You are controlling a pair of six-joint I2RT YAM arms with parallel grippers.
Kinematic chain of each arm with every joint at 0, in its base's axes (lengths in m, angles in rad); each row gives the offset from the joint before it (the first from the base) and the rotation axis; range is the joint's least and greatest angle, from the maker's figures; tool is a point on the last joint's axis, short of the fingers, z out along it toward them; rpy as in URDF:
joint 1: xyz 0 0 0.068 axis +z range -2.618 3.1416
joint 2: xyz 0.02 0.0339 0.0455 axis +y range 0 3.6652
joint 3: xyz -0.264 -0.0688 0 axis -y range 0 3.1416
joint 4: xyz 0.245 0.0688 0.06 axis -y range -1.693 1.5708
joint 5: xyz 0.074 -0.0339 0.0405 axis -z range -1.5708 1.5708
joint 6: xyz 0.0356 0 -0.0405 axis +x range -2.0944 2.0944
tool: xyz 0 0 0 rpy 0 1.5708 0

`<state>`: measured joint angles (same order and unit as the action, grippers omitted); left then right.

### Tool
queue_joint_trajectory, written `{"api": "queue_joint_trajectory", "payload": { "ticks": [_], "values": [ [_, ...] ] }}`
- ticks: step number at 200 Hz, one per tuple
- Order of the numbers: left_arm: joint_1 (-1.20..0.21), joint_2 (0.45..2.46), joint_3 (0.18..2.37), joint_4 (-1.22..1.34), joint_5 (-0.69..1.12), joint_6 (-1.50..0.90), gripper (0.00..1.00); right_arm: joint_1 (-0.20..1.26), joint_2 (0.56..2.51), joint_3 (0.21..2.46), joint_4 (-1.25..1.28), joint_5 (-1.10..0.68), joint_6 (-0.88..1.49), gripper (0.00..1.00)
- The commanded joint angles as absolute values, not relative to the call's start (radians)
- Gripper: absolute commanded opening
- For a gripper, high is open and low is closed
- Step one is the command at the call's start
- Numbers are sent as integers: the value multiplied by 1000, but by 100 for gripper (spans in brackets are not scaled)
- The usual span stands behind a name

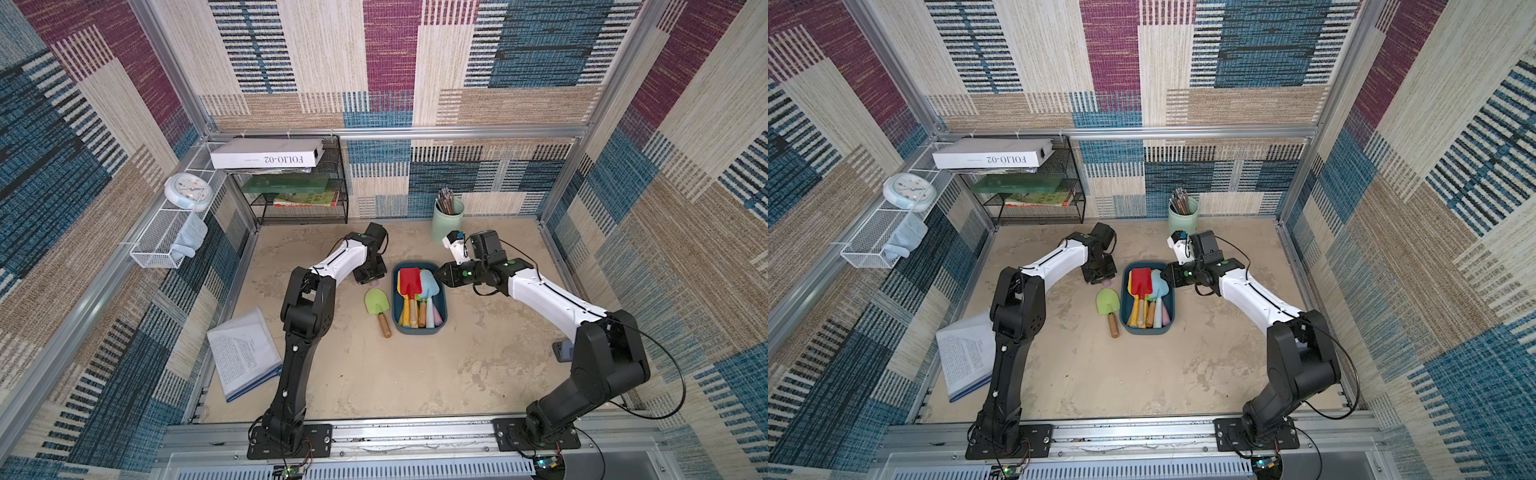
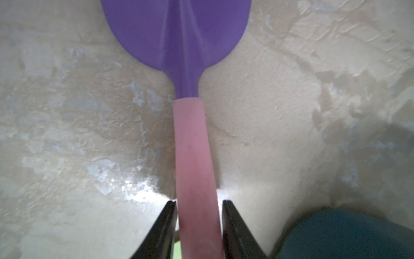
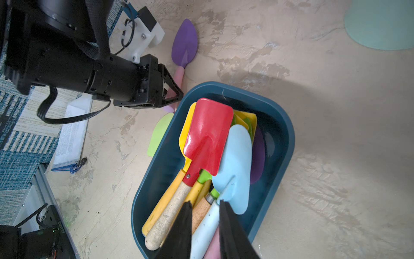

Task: Put the shovel into the storage box
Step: Pick up the shovel from the center of the board.

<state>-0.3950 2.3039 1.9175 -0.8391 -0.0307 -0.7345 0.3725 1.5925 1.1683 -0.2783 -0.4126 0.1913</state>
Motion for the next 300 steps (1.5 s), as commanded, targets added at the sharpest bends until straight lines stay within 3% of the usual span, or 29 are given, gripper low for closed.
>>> {"api": "queue_joint_trajectory", "payload": {
  "ticks": [1, 21, 59, 201, 300],
  "values": [
    [-394, 2310, 1918, -853, -38, -739, 25, 370, 1582, 1167, -278, -419, 183, 25],
    [-394, 2306, 1918, -852, -34, -738, 17, 368, 1578, 1169, -280, -419, 183, 25],
    [-396, 2241, 1888, -852, -43, -738, 11, 367, 1575, 1169, -281, -419, 185, 25],
    [-515, 1864, 1695, -853, 61, -644, 9, 365, 1585, 1119, -92, -538, 382, 31],
    [-654, 1773, 1595, -849, 127, -661, 9, 367, 1641, 1115, 27, -572, 490, 37]
  ]
}}
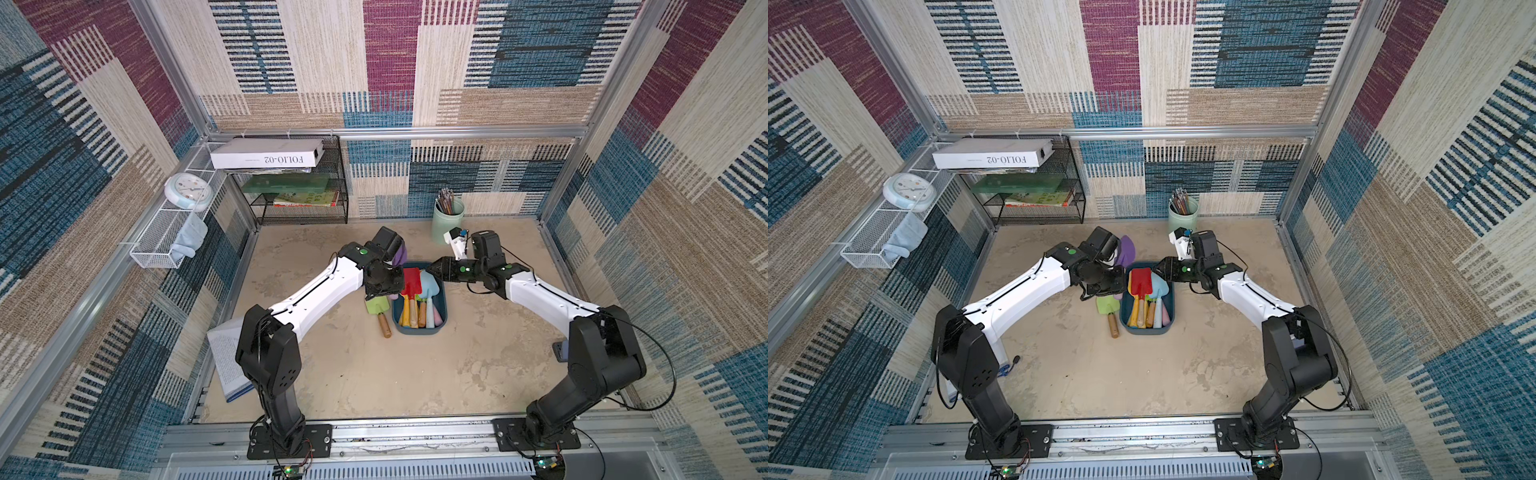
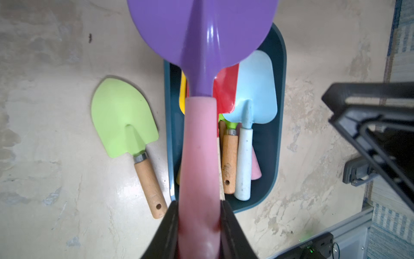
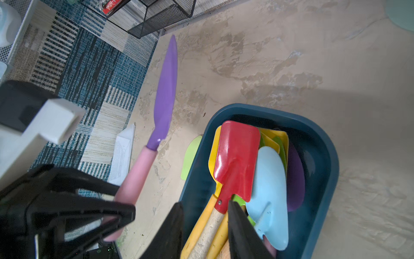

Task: Put the shovel into the storage box
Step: Pick up the shovel from the center of the board, then place the shovel in the storage box.

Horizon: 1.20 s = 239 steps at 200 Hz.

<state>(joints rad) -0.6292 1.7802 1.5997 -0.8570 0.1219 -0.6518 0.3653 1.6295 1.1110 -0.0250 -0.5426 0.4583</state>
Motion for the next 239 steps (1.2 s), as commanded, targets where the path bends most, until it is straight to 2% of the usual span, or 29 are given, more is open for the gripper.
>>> {"api": "queue_joint_trajectory", "payload": {
  "ticks": [1, 114, 131, 169, 195, 211, 239],
  "values": [
    [-655, 1773, 1595, -850, 127, -661, 9, 367, 1642, 1115, 28, -572, 490, 37],
    [-753, 1792, 1593, -826, 126, -696, 9, 374, 1702, 1129, 80, -611, 517, 35],
    [-759, 1789, 1592, -823, 129, -697, 9, 376, 1709, 1134, 80, -615, 517, 30],
    [-770, 1777, 1592, -816, 126, -703, 9, 378, 1719, 1140, 85, -618, 520, 10],
    [-773, 1774, 1594, -815, 121, -705, 10, 380, 1720, 1141, 85, -616, 518, 1],
    [-775, 1773, 1597, -814, 125, -703, 20, 380, 1720, 1141, 83, -617, 518, 0],
    [-778, 1763, 1598, -815, 129, -701, 60, 380, 1718, 1147, 77, -612, 514, 0]
  ]
}}
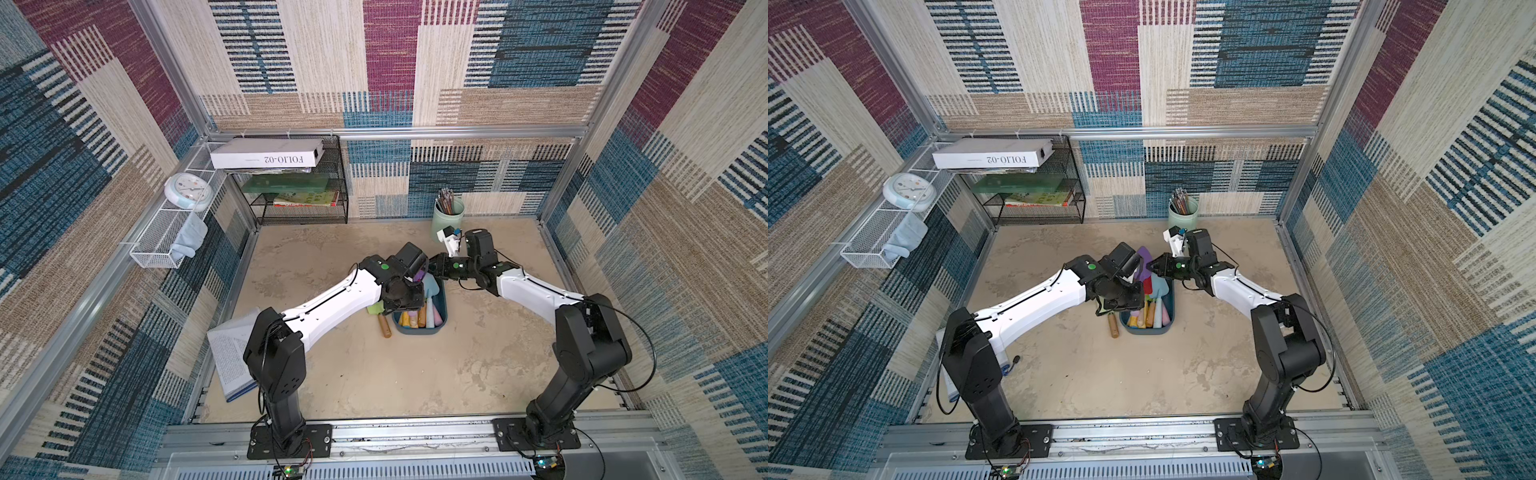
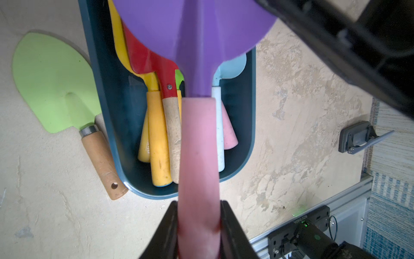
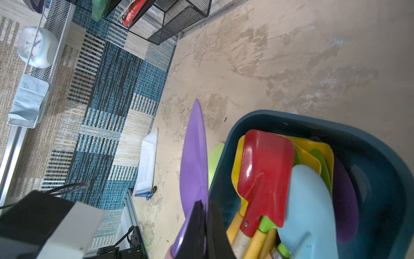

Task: Put the shovel into the storage box
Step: Place the shovel in the storage box.

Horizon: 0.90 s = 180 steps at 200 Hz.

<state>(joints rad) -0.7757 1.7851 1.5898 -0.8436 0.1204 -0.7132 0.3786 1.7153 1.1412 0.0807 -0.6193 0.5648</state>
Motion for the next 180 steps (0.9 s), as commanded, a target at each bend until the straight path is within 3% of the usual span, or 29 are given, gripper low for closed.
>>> {"api": "queue_joint_trajectory", "payload": {
  "ticks": [1, 10, 28, 180],
  "values": [
    [-778, 1763, 1598, -815, 129, -702, 61, 380, 1717, 1147, 76, -611, 514, 0],
    [-778, 1758, 1598, -818, 130, -700, 71, 380, 1718, 1150, 72, -609, 511, 0],
    [-781, 1748, 1597, -817, 130, -696, 78, 381, 1720, 1159, 61, -604, 504, 0],
    [-783, 1563, 1460, -772, 19, -689, 84, 333, 1823, 1170, 7, -634, 394, 0]
  ]
}}
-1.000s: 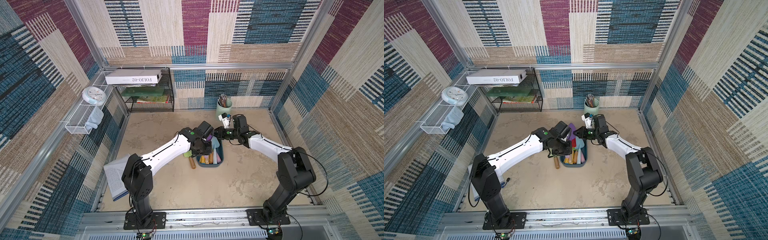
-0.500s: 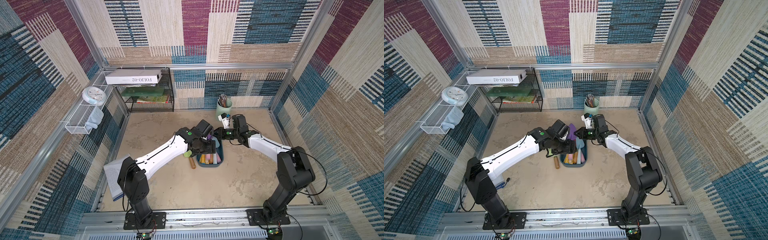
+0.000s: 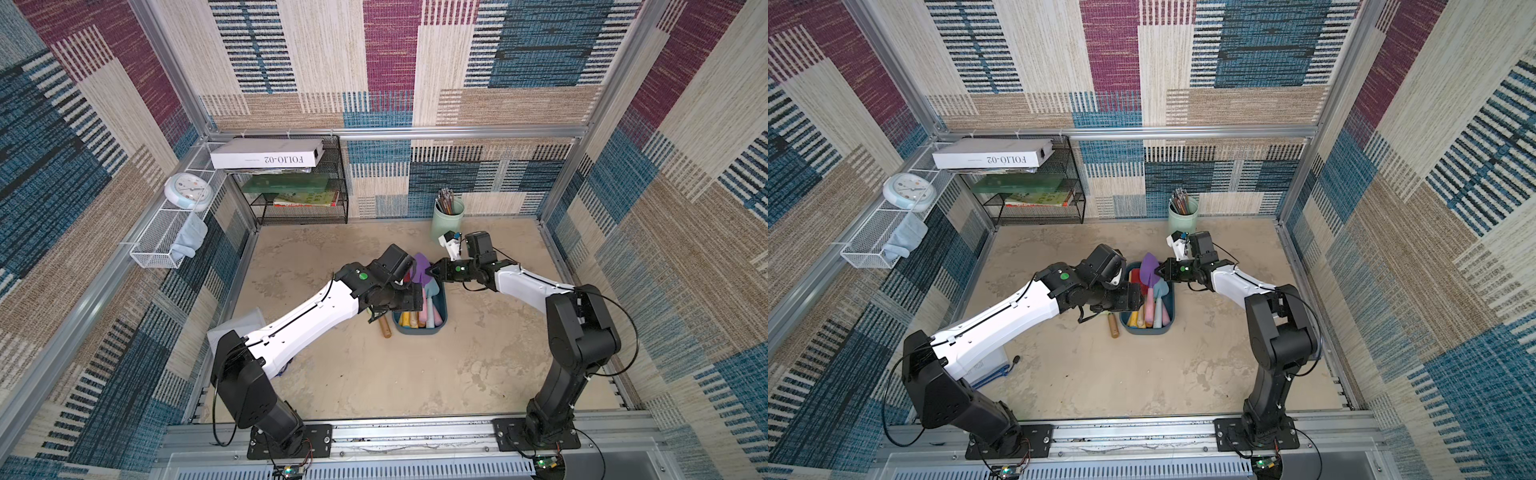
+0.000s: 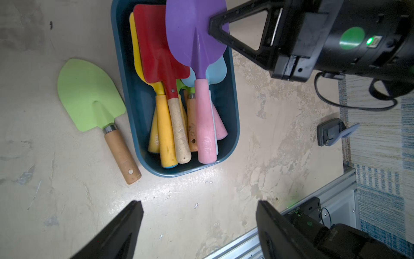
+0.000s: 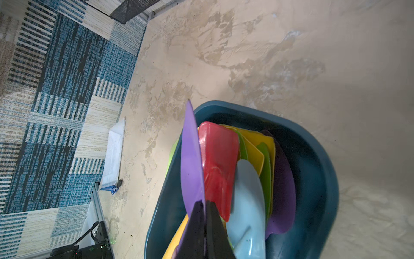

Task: Put the shovel into the storage box
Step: Place the shovel in the storage box.

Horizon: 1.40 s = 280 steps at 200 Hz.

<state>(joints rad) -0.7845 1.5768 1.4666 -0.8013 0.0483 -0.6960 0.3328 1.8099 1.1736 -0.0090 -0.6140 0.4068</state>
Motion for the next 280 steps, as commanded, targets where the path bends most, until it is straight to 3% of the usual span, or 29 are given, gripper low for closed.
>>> {"api": "queue_joint_trajectory", "payload": {
  "ticks": [1, 128, 155, 182, 280],
  "values": [
    [-784, 1563, 1460, -771, 18, -689, 84, 333, 1823, 1170, 8, -634, 394, 0],
    [-784, 1553, 1424, -749, 16, -694, 84, 333, 1886, 1148, 40, -607, 402, 0],
    [-784, 1550, 1424, -750, 17, -696, 84, 332, 1878, 1146, 27, -598, 397, 19],
    [-784, 1546, 1424, -763, 21, -700, 84, 333, 1855, 1146, 1, -575, 386, 29],
    [-774, 1528, 1310, -811, -49, -805, 82, 333, 1758, 1134, -85, -487, 345, 33]
  ]
}}
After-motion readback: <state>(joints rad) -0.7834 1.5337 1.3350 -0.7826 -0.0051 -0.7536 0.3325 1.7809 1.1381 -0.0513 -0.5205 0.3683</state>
